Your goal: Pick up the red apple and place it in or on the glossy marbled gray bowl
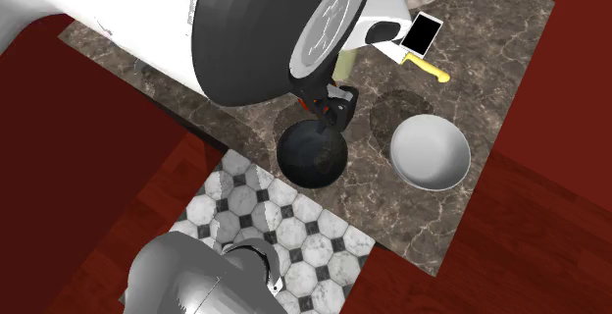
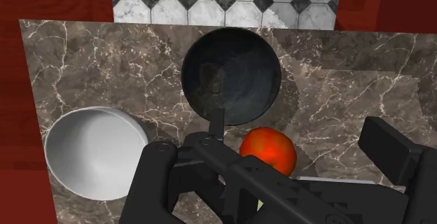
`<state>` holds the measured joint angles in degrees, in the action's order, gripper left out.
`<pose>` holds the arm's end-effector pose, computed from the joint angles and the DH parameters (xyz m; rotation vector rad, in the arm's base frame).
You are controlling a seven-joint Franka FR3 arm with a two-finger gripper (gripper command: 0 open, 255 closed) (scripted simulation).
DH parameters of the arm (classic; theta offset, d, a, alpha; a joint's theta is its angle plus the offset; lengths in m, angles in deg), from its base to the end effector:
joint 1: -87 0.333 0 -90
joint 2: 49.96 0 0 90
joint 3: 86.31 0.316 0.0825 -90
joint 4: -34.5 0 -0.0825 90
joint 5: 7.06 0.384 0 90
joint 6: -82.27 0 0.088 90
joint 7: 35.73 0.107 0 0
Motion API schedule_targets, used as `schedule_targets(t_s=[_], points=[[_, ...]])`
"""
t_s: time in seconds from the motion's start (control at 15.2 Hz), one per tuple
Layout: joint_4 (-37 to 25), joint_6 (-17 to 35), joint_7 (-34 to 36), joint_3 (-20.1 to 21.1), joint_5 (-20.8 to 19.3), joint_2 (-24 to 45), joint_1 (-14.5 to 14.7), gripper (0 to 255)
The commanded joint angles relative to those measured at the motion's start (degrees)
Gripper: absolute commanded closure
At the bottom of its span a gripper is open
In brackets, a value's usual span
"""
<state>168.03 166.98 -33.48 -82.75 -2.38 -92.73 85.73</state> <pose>0.3070 0.0271 0.5822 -3.1009 0.0230 0.1672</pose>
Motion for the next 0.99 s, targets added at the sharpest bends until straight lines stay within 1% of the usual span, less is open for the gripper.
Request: schedule_targets(t_s=[0.0,0.46,0.92], points=[[0.0,0.0,0.0,0.0,0.0,0.0,0.0,0],[3.2,14.5,3.7,2.3,2.6,9.5,-0.4,0],[2.2,28.0,7.0,4.2,4.4,22.1,-0.8,0]])
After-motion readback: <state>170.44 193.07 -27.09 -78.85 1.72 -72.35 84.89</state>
